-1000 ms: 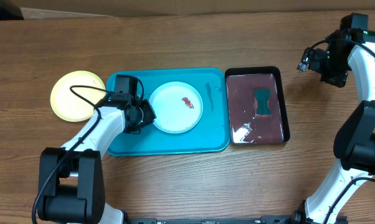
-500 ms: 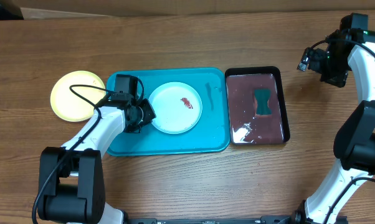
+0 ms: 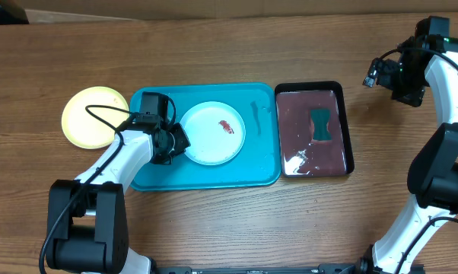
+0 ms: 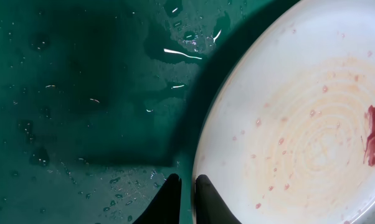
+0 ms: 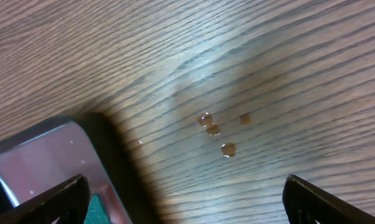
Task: Clean dirty plates on tray and stack at the side
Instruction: 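Slide the white plate right onto the teal tray center with left gripper, then reach the right gripper into the black tray and grasp the sponge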
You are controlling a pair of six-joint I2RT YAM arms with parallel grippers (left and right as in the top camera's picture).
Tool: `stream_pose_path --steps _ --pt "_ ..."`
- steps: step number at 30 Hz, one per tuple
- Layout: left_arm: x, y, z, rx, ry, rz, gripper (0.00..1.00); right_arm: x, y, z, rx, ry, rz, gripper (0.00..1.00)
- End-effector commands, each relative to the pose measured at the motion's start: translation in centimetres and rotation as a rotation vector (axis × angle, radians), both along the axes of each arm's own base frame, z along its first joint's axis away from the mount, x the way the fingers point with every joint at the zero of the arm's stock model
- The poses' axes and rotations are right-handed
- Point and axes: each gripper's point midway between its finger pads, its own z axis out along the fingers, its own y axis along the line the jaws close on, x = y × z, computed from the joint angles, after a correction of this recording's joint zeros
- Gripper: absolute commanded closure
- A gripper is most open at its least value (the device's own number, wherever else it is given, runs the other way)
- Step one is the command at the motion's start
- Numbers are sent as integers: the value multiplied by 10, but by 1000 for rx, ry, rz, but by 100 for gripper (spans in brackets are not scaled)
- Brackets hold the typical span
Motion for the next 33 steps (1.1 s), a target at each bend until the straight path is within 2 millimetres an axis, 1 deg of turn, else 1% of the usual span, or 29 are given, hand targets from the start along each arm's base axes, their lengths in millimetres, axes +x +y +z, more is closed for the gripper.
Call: stream_pose_path --steps 1,3,5,7,9,11,12,15,18,24,28,33 --pt "-1 1 -4 18 8 -13 88 2 30 16 178 -33 17 0" --pt "-2 2 -4 18 11 -13 88 -6 42 18 246 -9 25 0" --pt "-2 2 -4 18 11 -13 88 -7 55 24 321 -14 40 0" --pt "-2 1 -4 18 11 -14 88 -9 76 37 457 -25 65 2" --pt "-2 1 -4 18 11 -14 88 -18 88 41 523 11 72 14" --pt "-2 1 -4 19 11 -13 88 -29 99 40 519 45 129 24" --pt "-2 1 -4 18 10 -13 88 -43 107 35 481 111 162 29" --pt "-2 1 -4 19 10 -14 88 -66 108 19 307 242 200 28" --pt "-2 2 -4 19 10 -13 88 -81 108 8 130 327 256 28" --pt "-2 2 -4 19 10 -14 87 -88 110 -9 -126 379 284 25" --pt "-2 2 -4 19 12 -14 87 -89 126 -25 -141 368 329 25" --pt "-2 2 -4 19 11 -13 87 -96 142 -50 -150 366 374 25"
